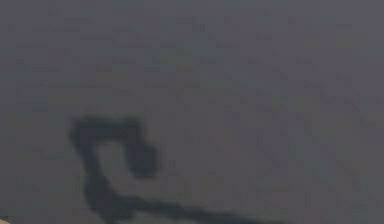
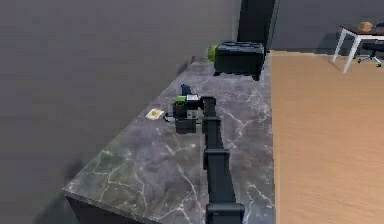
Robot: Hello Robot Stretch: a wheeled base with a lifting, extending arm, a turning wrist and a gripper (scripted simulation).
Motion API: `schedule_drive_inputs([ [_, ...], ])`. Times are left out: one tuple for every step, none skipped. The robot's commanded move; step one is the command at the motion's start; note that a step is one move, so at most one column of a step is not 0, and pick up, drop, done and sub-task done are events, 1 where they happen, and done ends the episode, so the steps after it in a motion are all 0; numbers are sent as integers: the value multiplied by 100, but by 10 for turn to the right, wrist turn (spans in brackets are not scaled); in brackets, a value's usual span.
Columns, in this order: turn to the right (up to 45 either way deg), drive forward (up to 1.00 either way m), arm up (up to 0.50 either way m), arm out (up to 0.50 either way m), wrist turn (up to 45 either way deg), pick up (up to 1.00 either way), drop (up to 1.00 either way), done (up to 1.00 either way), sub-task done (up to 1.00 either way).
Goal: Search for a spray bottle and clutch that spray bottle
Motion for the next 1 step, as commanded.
schedule_drive_inputs([
  [0, 0, 10, 0, 0, 0, 0, 0, 0],
])
